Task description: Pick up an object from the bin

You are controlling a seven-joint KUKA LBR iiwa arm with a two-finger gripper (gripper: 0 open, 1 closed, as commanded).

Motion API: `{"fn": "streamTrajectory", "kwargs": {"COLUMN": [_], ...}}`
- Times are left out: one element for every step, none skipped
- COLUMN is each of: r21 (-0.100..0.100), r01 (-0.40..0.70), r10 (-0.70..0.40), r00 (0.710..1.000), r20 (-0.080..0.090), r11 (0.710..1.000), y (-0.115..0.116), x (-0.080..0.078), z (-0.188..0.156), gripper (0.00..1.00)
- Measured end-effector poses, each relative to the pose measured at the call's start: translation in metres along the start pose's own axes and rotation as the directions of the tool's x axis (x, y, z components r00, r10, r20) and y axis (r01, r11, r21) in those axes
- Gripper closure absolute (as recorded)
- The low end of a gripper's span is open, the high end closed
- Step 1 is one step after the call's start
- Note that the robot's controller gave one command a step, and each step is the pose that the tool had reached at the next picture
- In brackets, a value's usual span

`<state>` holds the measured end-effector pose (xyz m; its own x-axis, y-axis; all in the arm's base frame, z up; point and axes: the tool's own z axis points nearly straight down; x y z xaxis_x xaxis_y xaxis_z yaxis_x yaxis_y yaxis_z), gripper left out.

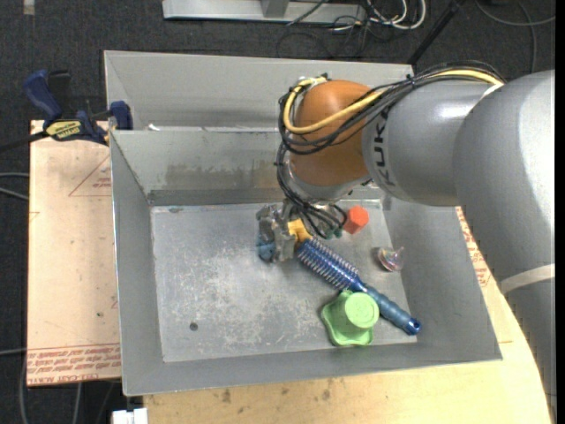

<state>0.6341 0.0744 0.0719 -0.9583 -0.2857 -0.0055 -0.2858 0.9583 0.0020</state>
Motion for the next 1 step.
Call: {"fn": "streamTrajectory", "kwargs": {"r21": [0.004], "r01": [0.023], "r10": [-0.023], "r00": [1.0], "r20": [0.007], "r11": [1.0], "y": [0.0162], "x": [0.0116], "z": [-0.1556], "gripper": [1.0]}}
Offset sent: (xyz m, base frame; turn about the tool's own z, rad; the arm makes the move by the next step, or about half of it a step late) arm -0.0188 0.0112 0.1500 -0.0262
